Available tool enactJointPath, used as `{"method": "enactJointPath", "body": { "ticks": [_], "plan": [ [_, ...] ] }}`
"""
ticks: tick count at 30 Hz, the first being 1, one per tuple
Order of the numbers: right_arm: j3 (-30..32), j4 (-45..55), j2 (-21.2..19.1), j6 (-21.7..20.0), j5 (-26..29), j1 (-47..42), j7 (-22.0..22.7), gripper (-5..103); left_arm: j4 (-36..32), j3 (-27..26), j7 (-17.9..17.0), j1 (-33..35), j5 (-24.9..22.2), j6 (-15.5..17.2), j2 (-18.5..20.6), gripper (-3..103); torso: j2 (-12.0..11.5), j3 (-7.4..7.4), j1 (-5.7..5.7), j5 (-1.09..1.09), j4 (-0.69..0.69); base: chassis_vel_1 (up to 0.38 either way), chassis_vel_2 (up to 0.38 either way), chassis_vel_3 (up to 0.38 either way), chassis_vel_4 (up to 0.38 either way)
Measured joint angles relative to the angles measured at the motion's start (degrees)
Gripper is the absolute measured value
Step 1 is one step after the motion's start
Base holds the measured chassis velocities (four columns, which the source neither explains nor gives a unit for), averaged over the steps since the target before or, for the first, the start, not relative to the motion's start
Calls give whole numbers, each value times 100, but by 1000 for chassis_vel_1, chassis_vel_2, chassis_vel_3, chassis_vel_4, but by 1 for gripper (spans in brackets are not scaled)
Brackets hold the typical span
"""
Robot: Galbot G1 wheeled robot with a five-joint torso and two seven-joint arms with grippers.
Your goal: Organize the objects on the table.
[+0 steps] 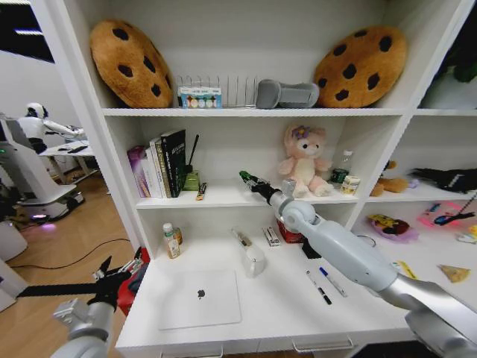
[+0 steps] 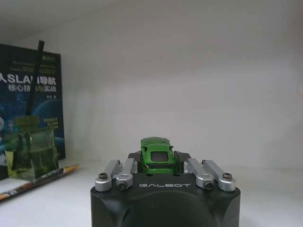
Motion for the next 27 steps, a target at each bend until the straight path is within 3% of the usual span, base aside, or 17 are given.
{"method": "enactJointPath", "body": {
  "ticks": [6,14,15,18,20,23,24,27],
  "plan": [
    [46,-31,34,-56,-72,-127,71,35,63,-8,0,-81,-17,-1,-30,100,0,0,0,0,0,0,0,0,0],
    [117,-54,80,-136,-87,-147,201,66,91,-73,38,-39,-44,-33,-38,100,0,0,-1,0,2,0,0,0,0],
    [117,-54,80,-136,-87,-147,201,66,91,-73,38,-39,-44,-33,-38,100,0,0,-1,0,2,0,0,0,0],
    [252,197,65,-137,49,-219,322,83,86,-69,31,-34,-31,-34,-42,100,0,0,0,0,3,0,0,0,0],
    [326,352,31,-142,87,-284,336,83,83,-71,27,-35,-33,-34,-33,100,0,0,0,0,3,0,0,0,0],
    [763,1164,-250,-171,124,-786,336,97,87,-101,14,-54,-55,-34,32,100,0,-1,0,-1,3,0,0,0,0],
    [763,1164,-250,-171,124,-786,336,97,87,-101,14,-54,-55,-34,32,100,0,-1,0,-1,3,0,0,0,0],
    [1521,2090,-780,-183,20,-1631,293,100,106,-106,11,-71,-67,-32,55,100,0,-1,-1,1,-2,0,0,0,0]
  ]
}}
